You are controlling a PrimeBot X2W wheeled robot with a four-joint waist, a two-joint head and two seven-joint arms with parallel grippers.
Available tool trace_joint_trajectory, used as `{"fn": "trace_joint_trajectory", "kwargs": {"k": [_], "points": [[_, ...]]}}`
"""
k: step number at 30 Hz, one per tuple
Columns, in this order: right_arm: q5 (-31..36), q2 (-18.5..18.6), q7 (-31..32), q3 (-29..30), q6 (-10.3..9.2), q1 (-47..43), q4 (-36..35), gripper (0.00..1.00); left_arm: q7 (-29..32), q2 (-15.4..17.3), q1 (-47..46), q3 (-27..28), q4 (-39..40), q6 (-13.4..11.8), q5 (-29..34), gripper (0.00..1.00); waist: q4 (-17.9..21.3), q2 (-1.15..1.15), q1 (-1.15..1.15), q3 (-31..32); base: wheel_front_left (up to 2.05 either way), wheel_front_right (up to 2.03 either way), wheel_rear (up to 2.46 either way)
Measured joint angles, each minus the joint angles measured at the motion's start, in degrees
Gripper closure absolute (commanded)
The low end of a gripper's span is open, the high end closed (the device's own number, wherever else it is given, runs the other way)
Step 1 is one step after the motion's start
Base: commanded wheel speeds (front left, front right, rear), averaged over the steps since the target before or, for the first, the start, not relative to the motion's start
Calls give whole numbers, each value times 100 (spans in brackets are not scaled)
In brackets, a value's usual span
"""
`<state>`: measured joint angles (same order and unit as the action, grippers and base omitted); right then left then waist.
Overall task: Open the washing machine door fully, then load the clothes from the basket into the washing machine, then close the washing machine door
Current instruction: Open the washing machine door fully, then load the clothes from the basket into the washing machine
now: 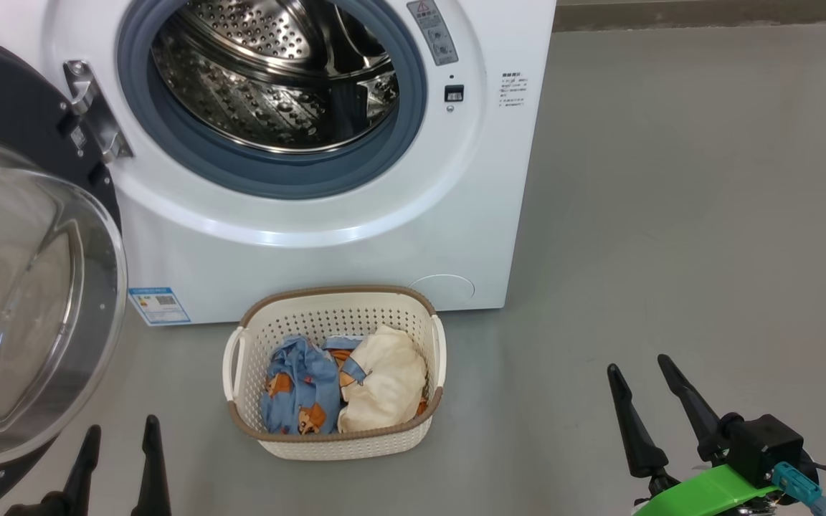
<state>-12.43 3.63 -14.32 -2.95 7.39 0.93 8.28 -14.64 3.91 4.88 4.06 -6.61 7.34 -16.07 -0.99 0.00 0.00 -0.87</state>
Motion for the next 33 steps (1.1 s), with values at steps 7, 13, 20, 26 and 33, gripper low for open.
{"fn": "trace_joint_trajectory", "kwargs": {"k": [7,13,20,26,33], "points": [[100,-18,0,86,0,-104,-86,0,0,19,154,-52,27,0,0,0,17,0,0,79,0,0,0],[131,-49,0,164,0,-116,-134,0,0,31,188,-86,31,0,0,0,-1,0,0,112,0,0,0],[180,-64,0,301,0,-116,-210,0,0,25,192,4,29,0,54,0,-3,0,0,116,0,0,0],[223,-71,0,347,0,-116,-212,0,0,5,191,59,29,0,88,0,-2,0,0,101,0,0,0],[218,-77,0,364,0,-116,-207,0,0,-32,190,90,29,0,121,0,-22,0,0,81,0,0,0]]}}
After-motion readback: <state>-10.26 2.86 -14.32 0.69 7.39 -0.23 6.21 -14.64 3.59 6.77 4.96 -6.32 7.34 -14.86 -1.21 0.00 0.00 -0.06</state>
